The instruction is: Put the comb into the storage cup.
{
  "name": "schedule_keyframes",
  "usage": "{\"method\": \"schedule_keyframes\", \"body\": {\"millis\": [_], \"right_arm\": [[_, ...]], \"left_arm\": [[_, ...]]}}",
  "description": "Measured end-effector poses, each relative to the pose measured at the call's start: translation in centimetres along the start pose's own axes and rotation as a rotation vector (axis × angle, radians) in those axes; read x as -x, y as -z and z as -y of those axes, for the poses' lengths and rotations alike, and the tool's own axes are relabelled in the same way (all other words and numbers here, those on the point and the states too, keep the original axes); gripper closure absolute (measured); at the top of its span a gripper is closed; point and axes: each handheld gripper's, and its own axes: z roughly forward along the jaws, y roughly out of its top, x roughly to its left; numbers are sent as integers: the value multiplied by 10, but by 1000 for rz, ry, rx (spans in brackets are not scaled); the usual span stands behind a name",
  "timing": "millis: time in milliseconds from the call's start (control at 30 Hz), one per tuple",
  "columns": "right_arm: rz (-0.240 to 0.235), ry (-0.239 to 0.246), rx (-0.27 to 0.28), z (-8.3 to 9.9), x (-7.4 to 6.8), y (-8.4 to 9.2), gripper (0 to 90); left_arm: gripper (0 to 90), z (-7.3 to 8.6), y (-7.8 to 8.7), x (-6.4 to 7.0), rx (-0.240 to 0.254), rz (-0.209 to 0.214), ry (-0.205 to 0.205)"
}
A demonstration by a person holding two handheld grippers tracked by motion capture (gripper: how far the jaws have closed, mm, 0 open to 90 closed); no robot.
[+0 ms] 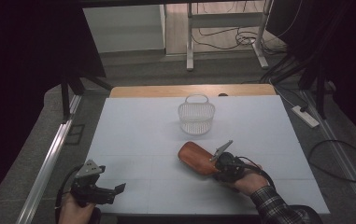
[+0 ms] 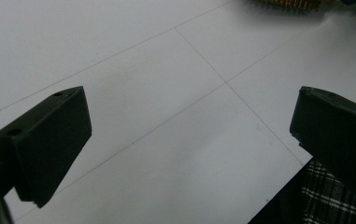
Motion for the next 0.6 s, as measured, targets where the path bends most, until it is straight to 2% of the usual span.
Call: {"method": "schedule_keyframes", "body": {"millis": [333, 500, 600], "right_arm": [[10, -5, 6, 0, -1, 2, 891], [13, 7, 53, -1, -6, 11, 837], [40, 18, 83, -1, -10, 18, 752]], "left_arm": [[0, 0, 0, 0, -1, -3, -1], [0, 0, 0, 0, 0, -3, 0], [0, 0, 0, 0, -1, -4, 0]]}}
